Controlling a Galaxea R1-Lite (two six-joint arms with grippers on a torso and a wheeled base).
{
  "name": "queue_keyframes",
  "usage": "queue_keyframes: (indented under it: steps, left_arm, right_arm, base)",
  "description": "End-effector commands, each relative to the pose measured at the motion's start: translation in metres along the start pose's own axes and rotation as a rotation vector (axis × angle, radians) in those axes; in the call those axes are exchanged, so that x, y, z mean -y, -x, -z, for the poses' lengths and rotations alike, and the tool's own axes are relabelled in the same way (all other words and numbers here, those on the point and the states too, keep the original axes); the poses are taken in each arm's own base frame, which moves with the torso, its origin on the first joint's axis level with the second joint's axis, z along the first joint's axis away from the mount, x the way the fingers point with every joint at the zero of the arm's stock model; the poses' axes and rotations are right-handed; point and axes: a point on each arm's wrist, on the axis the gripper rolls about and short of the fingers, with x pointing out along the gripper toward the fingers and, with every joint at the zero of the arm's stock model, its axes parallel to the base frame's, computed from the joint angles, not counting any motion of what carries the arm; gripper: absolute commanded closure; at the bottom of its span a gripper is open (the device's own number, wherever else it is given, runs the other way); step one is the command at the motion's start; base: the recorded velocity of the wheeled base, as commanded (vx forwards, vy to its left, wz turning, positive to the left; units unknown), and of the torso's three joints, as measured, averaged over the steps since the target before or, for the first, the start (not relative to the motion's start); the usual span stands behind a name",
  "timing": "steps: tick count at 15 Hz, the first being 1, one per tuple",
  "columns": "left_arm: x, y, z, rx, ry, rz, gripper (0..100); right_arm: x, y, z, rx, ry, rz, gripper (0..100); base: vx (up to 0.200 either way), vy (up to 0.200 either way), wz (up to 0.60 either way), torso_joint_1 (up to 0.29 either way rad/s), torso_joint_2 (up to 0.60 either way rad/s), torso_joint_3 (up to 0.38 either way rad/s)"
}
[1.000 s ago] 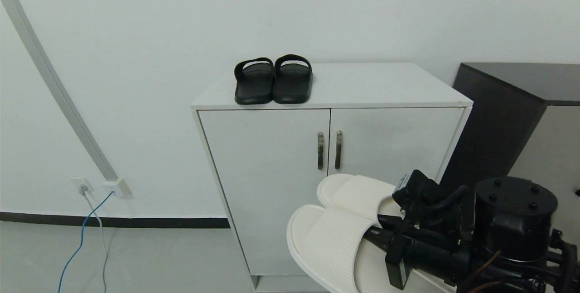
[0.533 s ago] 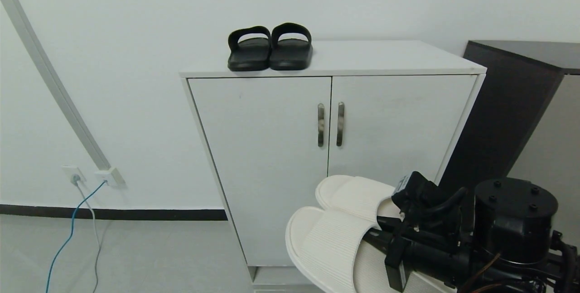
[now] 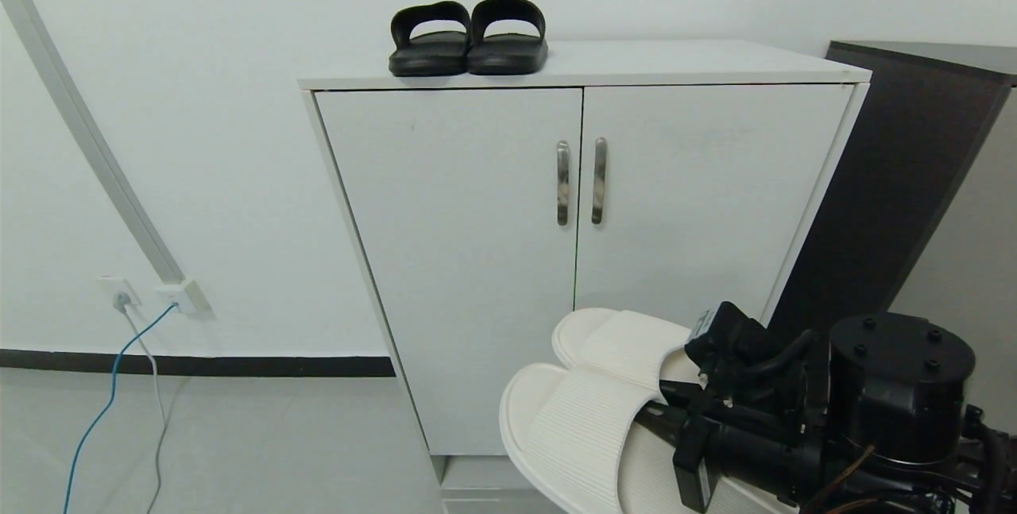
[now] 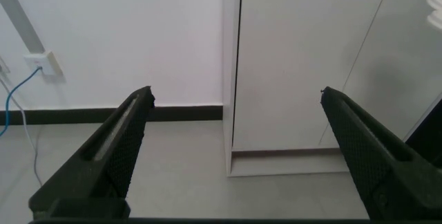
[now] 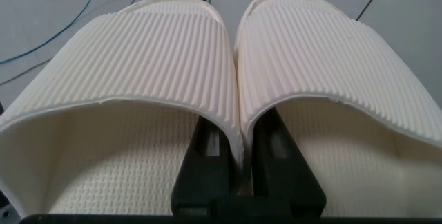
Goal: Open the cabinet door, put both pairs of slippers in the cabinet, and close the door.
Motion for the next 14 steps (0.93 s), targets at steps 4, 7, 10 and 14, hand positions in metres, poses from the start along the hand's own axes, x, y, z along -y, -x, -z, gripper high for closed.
queue_keyframes:
  steps: [4,7,10,14]
  left_arm:
    - [0.0,-0.001,-0.001,-0.017,-0.003,0.003,0]
    - [0.002,-0.001,-0.056,0.028,0.034,0.085,0]
    - [0.007,-0.035,-0.089,-0.121,0.065,0.304,0]
    - [0.013,-0.077,-0.12,-0.158,0.083,0.55,0]
  right_arm:
    - [0.0,0.0,0.001,-0.004,0.0,0.001,100]
    - [0.0,0.001,0.001,-0.004,0.0,0.001,100]
    - [0.0,0.002,0.005,-0.019,0.003,-0.002,100]
    - [0.0,0.003,0.004,0.016,0.012,0.005,100]
  base:
    - [0.0,0.0,0.0,0.0,0.0,0.0]
    - [0.0,0.0,0.0,0.0,0.0,0.0]
    - [0.0,0.0,0.0,0.0,0.0,0.0]
    - [0.0,0.0,0.0,-0.001,0.02,0.024]
